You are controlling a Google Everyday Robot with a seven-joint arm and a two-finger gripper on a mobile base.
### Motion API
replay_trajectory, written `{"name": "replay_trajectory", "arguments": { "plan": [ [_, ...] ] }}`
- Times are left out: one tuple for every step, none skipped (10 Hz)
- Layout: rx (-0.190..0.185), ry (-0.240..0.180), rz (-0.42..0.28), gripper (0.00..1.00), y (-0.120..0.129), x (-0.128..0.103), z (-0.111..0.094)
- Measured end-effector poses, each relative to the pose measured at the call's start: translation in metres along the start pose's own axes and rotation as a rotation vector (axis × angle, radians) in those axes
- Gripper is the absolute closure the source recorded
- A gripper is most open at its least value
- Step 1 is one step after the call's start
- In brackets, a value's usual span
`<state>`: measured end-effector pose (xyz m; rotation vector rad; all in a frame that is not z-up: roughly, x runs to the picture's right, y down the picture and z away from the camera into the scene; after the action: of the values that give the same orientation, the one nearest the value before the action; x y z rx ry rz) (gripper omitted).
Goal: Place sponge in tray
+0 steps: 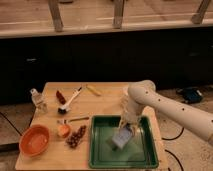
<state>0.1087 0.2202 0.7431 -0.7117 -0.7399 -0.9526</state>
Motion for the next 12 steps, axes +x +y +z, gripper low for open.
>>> {"name": "replay_trajectory", "arguments": {
  "plan": [
    [0.002, -0.001, 0.001, 0.26, 0.0003, -0.0001, 0.0002],
    [0.004, -0.002, 0.001, 0.21, 0.0005, -0.0002, 0.0002],
    [0.008, -0.004, -0.002, 0.2, 0.0007, -0.0006, 0.0002],
    [0.011, -0.005, -0.004, 0.2, 0.0008, -0.001, 0.0],
    [0.017, -0.004, -0.005, 0.2, 0.0004, -0.0008, -0.0004],
    [0.023, -0.004, -0.007, 0.2, -0.0002, -0.0007, -0.0003],
    [0.027, -0.006, -0.009, 0.2, -0.0004, -0.0009, -0.0005],
    [0.029, -0.007, -0.01, 0.2, -0.0004, -0.0008, -0.0006],
    [0.031, -0.008, -0.011, 0.2, -0.0007, -0.0009, -0.0011],
    [0.033, -0.011, -0.013, 0.2, -0.0007, -0.001, -0.0011],
    [0.033, -0.012, -0.014, 0.2, -0.0007, -0.001, -0.0013],
    [0.034, -0.014, -0.015, 0.2, -0.0003, -0.0009, -0.0012]
  ]
}}
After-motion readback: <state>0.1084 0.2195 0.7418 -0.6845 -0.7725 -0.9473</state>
